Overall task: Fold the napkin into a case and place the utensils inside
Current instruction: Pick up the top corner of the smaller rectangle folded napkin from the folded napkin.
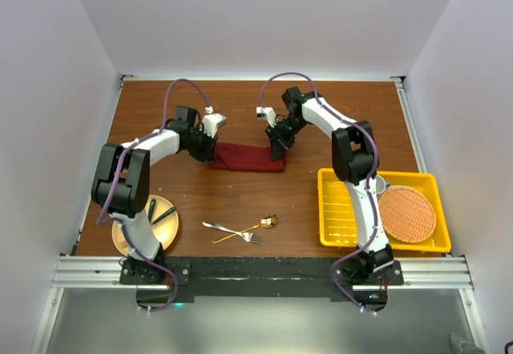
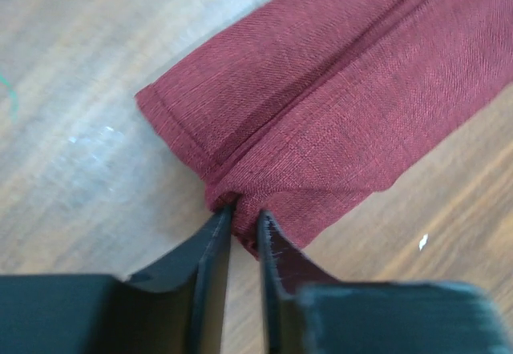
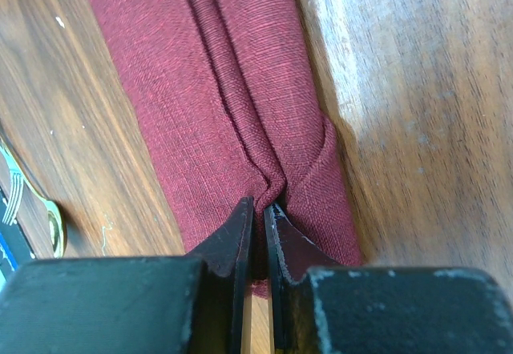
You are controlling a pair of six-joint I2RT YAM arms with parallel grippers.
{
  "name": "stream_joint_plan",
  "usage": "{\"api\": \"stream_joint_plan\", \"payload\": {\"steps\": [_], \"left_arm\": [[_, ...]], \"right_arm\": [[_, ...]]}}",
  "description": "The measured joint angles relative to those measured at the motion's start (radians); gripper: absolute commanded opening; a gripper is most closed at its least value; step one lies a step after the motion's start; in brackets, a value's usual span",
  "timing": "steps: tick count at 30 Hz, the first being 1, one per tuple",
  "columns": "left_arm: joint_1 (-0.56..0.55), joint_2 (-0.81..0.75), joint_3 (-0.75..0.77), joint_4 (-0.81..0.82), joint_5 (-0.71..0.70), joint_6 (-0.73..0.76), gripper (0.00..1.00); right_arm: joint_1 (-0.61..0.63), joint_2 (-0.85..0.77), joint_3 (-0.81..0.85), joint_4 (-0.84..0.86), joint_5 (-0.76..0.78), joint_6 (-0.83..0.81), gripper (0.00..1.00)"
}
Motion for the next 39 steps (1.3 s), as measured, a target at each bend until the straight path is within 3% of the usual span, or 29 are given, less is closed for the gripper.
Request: {"api": "stream_joint_plan", "payload": {"steps": [3,4,5,6,9,13,17,22,28,33,39], "left_arm": [[0.007,0.024,0.024,0.005,0.014,-0.026,0.03],[0.01,0.03,0.029,0.005,0.019,-0.034,0.05],[0.013,0.035,0.034,0.004,0.025,-0.044,0.08],[0.019,0.042,0.039,0.003,0.034,-0.052,0.21],[0.047,0.056,0.05,-0.005,0.077,-0.073,0.46],[0.127,0.033,0.031,-0.01,0.186,-0.056,0.55],[0.188,-0.026,0.083,-0.081,0.305,0.072,0.59],[0.11,0.019,0.288,-0.121,0.433,0.216,0.56],[0.01,0.244,0.474,-0.095,0.469,0.157,0.35],[-0.014,0.383,0.502,-0.094,0.47,0.041,0.23],[-0.023,0.404,0.485,-0.138,0.443,-0.002,0.15]], "right_arm": [[0.0,0.0,-0.001,0.0,0.0,-0.004,0.0],[0.0,0.0,-0.002,0.001,0.0,-0.004,0.0],[0.0,0.0,-0.003,0.002,-0.001,-0.006,0.0],[0.0,0.0,-0.004,0.003,-0.001,-0.006,0.0],[0.0,0.0,-0.005,0.004,-0.001,-0.009,0.0],[0.0,0.0,-0.005,0.003,-0.002,-0.014,0.0],[0.0,-0.001,-0.005,0.003,-0.004,-0.02,0.0],[0.0,-0.003,-0.007,0.003,-0.005,-0.031,0.0],[0.0,-0.022,-0.038,0.025,-0.005,-0.056,0.0],[0.001,-0.037,-0.063,0.046,-0.007,-0.079,0.0],[0.001,-0.04,-0.066,0.046,-0.012,-0.106,0.0]]}}
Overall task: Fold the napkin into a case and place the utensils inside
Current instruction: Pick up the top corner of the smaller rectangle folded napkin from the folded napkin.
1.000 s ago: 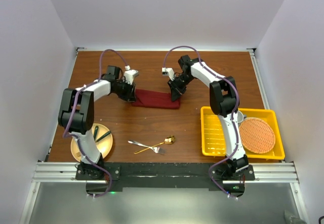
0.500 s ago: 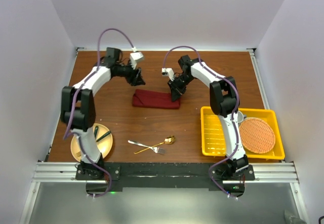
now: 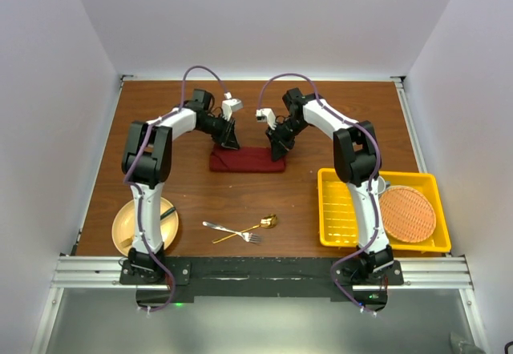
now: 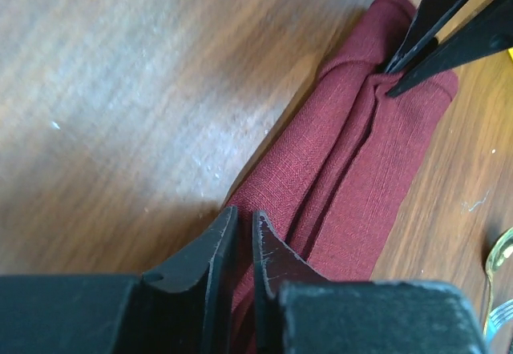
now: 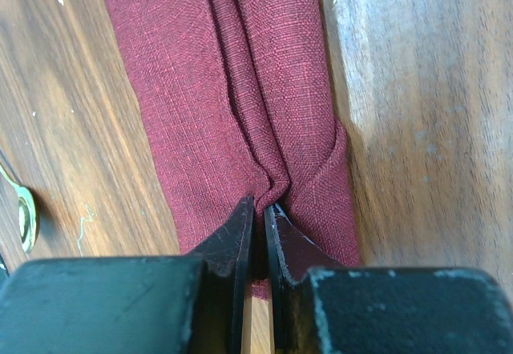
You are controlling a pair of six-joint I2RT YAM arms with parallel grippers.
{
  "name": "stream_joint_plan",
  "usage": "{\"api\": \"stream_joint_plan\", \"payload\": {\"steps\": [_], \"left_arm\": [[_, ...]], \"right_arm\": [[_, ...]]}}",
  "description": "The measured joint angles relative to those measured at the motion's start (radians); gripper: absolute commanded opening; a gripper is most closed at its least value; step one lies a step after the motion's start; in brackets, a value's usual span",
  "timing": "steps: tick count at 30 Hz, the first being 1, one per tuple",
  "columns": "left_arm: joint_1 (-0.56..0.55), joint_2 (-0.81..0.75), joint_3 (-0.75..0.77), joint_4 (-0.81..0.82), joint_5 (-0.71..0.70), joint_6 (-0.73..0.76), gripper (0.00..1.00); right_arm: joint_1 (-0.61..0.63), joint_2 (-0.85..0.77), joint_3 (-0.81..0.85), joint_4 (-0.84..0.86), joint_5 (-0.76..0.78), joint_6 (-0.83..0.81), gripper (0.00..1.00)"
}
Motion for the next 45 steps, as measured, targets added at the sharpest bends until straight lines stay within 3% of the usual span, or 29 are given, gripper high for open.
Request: {"api": "stream_joint_plan", "payload": {"steps": [13,19,32,37,45], "left_arm": [[-0.008,-0.065,-0.116,-0.028,-0.01,0.011,0.09],[-0.008,-0.066,-0.115,-0.035,0.0,0.014,0.22],[-0.023,-0.064,-0.023,0.01,0.087,-0.109,0.27],[-0.046,-0.042,-0.008,0.045,0.095,-0.142,0.25],[-0.093,0.027,-0.01,0.065,0.098,-0.172,0.16]], "right_arm": [[-0.001,-0.009,0.002,-0.011,-0.027,-0.035,0.0],[-0.001,-0.009,0.029,-0.011,-0.045,-0.032,0.0],[-0.001,-0.008,0.021,-0.004,0.012,-0.044,0.0],[-0.001,-0.007,0.02,-0.004,0.012,-0.043,0.0],[-0.001,-0.007,0.021,-0.008,0.003,-0.039,0.0]]}}
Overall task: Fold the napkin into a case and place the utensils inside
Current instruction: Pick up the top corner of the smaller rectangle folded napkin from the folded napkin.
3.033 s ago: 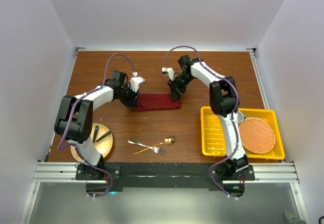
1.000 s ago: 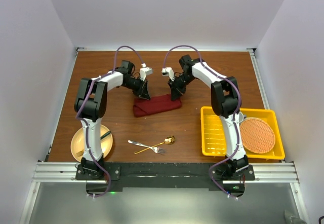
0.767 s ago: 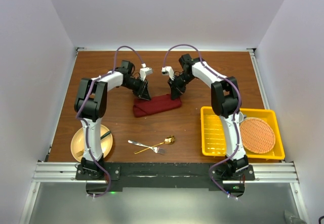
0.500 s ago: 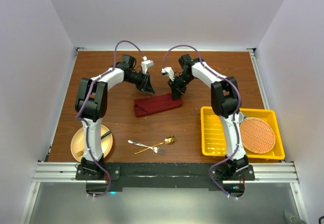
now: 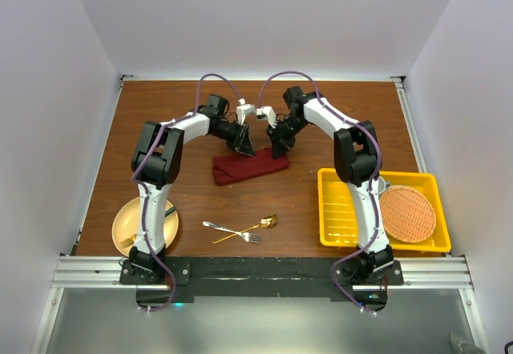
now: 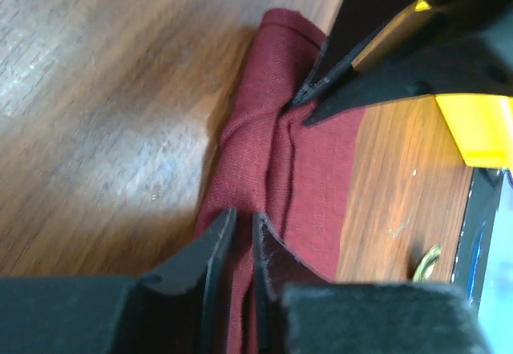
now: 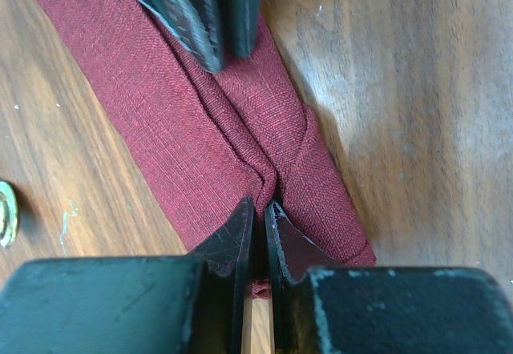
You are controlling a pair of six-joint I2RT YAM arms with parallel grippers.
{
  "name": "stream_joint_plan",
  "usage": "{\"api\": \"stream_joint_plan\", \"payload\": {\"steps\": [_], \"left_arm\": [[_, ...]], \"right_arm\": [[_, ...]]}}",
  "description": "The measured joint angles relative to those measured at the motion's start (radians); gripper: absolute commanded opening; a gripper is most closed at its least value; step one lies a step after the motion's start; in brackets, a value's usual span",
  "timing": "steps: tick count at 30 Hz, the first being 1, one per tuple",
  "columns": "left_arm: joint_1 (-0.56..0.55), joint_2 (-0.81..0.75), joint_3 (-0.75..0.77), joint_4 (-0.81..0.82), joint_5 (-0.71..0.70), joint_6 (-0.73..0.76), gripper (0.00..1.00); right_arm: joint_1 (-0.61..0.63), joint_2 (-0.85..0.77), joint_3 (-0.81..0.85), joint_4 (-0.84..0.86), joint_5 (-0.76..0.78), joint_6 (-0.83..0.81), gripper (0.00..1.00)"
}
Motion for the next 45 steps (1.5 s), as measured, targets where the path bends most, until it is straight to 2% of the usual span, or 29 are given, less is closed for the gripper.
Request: {"api": "stream_joint_plan", "payload": {"steps": [6,15,18,21,22,25,29,34,45], "left_arm": [[0.0,0.014,0.0,-0.003,-0.002,0.001,0.11],[0.0,0.015,0.0,-0.007,-0.006,0.012,0.11],[0.003,0.015,0.0,-0.01,-0.008,0.006,0.16],[0.011,0.014,-0.011,0.011,0.008,-0.01,0.28],[0.015,0.009,-0.025,0.03,0.022,-0.023,0.36],[0.036,-0.042,-0.128,0.144,0.063,-0.087,0.43],[0.068,-0.121,-0.232,0.273,0.091,-0.161,0.48],[0.075,-0.169,-0.249,0.398,0.134,-0.209,0.51],[0.018,-0.154,-0.252,0.495,0.145,-0.259,0.52]], "right_arm": [[0.0,0.0,0.024,-0.003,-0.045,0.025,0.0],[0.002,0.012,0.071,0.014,-0.07,0.075,0.0],[0.001,0.036,0.071,0.017,-0.065,0.08,0.0],[0.0,0.058,0.071,0.016,-0.051,0.083,0.0],[0.0,0.061,0.071,0.016,-0.051,0.085,0.0],[0.001,0.059,0.064,0.023,-0.05,0.089,0.0],[0.0,0.044,0.033,0.051,-0.064,0.101,0.0],[-0.001,0.019,-0.008,0.081,-0.077,0.118,0.0],[-0.002,-0.035,-0.033,0.069,-0.141,0.084,0.0]]}}
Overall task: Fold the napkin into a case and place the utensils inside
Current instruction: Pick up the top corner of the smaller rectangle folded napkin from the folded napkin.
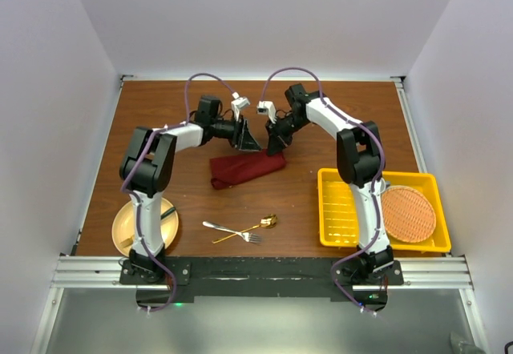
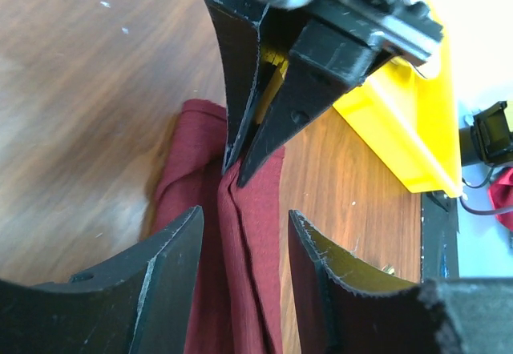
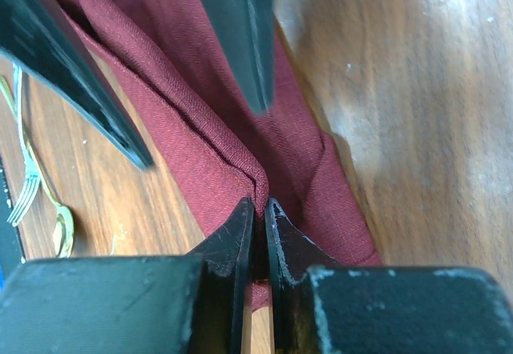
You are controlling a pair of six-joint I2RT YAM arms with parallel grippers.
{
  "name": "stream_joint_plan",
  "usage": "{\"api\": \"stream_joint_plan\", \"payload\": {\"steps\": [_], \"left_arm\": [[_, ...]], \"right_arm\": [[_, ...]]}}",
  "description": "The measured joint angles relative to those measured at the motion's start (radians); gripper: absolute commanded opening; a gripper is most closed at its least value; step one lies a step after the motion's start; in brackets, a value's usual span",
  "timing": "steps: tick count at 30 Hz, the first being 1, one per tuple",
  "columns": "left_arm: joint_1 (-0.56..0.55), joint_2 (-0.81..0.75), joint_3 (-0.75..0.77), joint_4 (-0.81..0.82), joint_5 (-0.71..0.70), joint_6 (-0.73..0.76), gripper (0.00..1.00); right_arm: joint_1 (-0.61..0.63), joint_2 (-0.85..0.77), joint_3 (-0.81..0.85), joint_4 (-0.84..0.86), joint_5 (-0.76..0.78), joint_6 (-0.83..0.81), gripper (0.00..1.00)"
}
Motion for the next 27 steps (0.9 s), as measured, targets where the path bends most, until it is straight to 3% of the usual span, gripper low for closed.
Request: {"api": "stream_joint_plan", "payload": {"steps": [16,22,27], "left_arm": [[-0.045,0.077,0.0,0.054,-0.02,-0.093,0.47],[-0.063,0.097,0.0,0.061,-0.033,-0.12,0.39],[-0.071,0.102,0.0,0.073,-0.034,-0.156,0.03]], "right_arm": [[-0.025,-0.003,-0.012,-0.029,-0.04,-0.044,0.0],[-0.03,-0.004,-0.016,-0.049,-0.063,-0.066,0.0],[-0.03,-0.004,-0.016,-0.064,-0.07,-0.082,0.01]]}}
